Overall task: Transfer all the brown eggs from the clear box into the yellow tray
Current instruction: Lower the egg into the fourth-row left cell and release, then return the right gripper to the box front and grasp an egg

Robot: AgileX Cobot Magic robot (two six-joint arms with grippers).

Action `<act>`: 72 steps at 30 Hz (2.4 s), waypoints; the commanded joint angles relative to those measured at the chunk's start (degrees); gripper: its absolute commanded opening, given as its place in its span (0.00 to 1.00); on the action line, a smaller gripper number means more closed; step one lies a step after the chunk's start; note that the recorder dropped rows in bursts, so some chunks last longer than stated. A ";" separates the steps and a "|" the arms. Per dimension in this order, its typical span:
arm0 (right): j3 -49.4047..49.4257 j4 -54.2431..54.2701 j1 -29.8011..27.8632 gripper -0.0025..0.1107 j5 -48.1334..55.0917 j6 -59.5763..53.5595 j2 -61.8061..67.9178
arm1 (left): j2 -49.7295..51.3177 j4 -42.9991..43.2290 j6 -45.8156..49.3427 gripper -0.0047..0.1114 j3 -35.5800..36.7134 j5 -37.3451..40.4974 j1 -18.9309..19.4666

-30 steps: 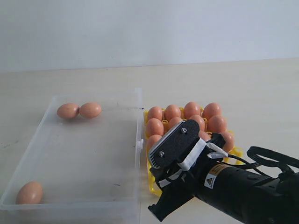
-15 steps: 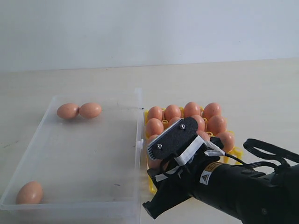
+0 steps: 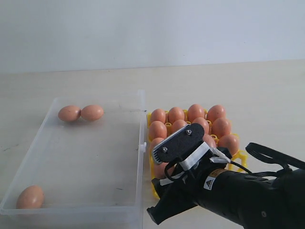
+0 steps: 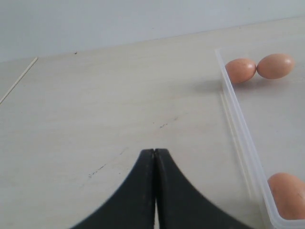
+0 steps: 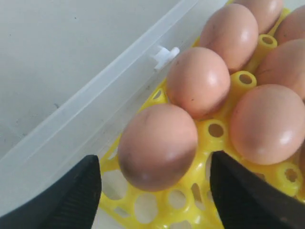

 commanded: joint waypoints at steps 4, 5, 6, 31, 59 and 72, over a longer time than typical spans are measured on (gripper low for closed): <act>-0.40 0.54 -0.03 0.58 -1.56 0.30 -0.59 | -0.32 -0.14 -0.24 0.04 -0.23 -0.52 -0.43; -0.40 0.54 -0.03 0.57 -1.70 0.30 -1.23 | -0.32 -0.14 -0.24 0.04 -0.23 -0.52 -0.43; -0.40 0.44 -0.03 0.55 -1.84 0.16 -2.44 | -0.32 -0.14 -0.24 0.04 -0.23 -0.52 -0.43; -63.22 -23.18 -2.49 0.25 55.28 18.92 24.45 | -0.32 -0.14 -0.24 0.04 -0.23 -0.52 -0.43; -84.00 -3.86 0.57 0.55 78.17 23.51 39.81 | -0.32 -0.14 -0.24 0.04 -0.23 -0.52 -0.43; -88.94 -9.93 0.57 0.55 77.91 23.95 43.22 | -0.32 -0.14 -0.24 0.04 -0.23 -0.52 -0.43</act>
